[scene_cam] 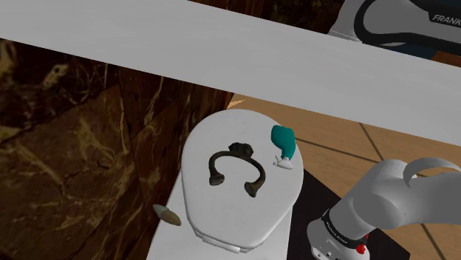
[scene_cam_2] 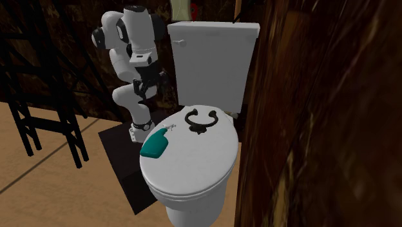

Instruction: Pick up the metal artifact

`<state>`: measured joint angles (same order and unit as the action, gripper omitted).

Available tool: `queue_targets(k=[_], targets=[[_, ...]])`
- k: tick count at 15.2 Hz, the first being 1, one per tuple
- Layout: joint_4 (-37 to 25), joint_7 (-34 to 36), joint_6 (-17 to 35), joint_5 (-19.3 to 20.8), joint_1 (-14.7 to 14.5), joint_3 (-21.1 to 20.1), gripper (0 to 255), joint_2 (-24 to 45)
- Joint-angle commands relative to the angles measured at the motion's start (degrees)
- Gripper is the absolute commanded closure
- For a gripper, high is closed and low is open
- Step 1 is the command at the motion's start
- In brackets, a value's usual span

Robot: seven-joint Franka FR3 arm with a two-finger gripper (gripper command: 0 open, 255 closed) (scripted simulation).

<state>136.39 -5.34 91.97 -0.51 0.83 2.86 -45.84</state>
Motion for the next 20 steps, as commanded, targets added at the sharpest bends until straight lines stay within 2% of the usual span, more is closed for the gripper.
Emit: queue_targets(k=[1, 11, 20], targets=[[0.0, 0.0, 0.0, 0.0, 0.0, 0.0, 0, 0.0], [14.5, 10.4, 14.2, -6.8, -4.3, -10.7, 0, -1.6], [21.1, 20.1, 29.8, -13.2, -8.9, -21.8, 0, 6.0]])
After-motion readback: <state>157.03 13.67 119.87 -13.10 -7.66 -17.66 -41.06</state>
